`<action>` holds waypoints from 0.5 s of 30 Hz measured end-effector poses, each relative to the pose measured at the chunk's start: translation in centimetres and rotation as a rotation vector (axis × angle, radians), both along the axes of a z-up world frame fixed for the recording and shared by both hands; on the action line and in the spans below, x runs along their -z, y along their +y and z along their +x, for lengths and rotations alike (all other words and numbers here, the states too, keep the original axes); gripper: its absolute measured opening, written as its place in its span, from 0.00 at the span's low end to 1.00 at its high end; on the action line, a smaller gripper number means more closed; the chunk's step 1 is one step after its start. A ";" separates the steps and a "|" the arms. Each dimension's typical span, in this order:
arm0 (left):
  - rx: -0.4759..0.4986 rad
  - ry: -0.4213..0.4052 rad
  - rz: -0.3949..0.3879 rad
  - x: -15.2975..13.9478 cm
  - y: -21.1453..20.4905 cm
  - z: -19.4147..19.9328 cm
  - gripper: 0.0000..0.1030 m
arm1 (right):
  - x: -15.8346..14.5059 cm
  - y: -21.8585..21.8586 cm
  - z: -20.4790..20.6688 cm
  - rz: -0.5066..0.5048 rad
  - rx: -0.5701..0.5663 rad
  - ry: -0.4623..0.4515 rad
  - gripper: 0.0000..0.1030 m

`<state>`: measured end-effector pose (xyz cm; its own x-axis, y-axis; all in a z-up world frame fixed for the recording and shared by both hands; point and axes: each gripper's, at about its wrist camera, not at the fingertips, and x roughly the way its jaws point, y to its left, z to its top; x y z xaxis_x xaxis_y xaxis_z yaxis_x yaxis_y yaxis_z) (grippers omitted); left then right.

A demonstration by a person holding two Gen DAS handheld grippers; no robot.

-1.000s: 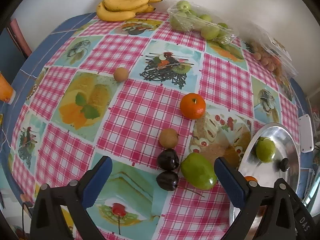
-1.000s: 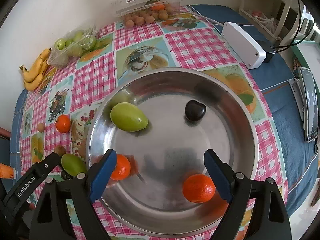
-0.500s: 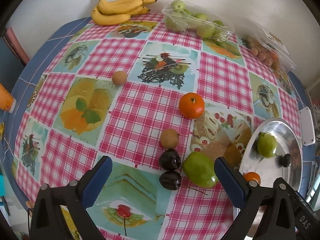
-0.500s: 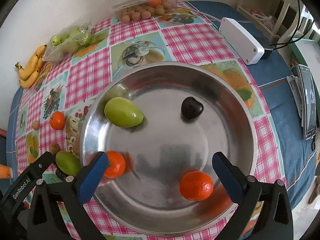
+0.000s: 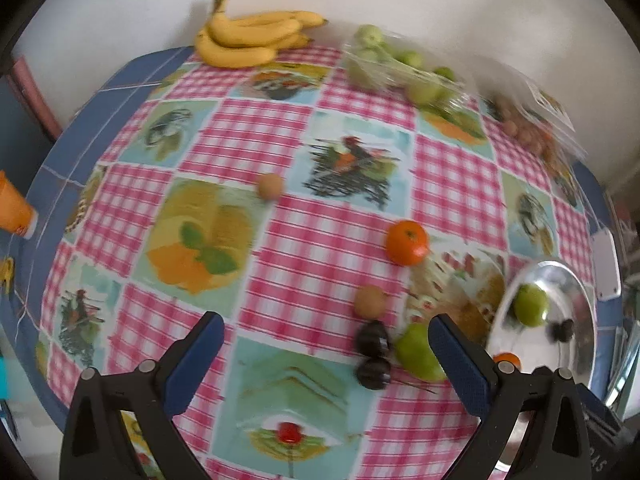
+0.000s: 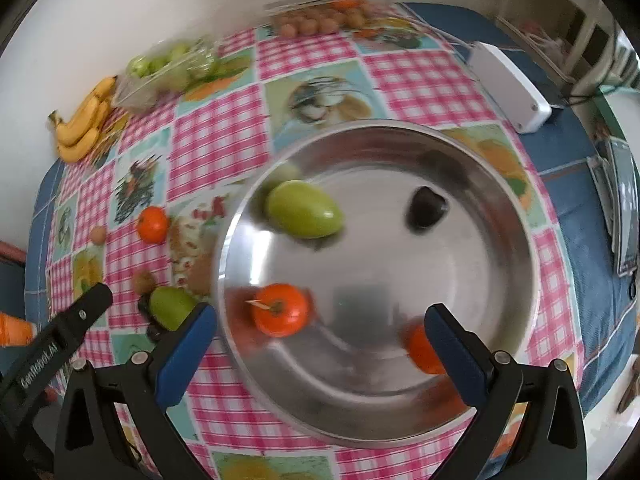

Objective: Organize fruits
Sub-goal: 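Move the left tool toward the dark plums while the right tool approaches the large green fruit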

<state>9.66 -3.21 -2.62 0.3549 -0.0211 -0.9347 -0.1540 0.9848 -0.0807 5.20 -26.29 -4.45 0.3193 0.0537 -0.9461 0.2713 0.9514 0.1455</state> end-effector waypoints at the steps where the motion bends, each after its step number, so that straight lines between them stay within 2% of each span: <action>1: -0.013 0.000 -0.005 -0.1 0.7 0.1 1.00 | 0.0 0.6 0.0 -0.003 -0.010 -0.002 1.00; 9: -0.125 -0.002 -0.003 -0.1 6.0 0.1 1.00 | 0.0 6.5 0.7 -0.031 -0.149 -0.008 1.00; 15: -0.142 0.005 -0.003 0.1 7.9 0.0 1.00 | 0.1 10.0 1.1 -0.031 -0.225 -0.011 1.00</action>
<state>9.64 4.64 -2.68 0.3502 0.0261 -0.9363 -0.2923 0.9527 -0.0827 6.33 -16.32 -4.52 0.3130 0.0955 -0.9449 0.0503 0.9919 0.1169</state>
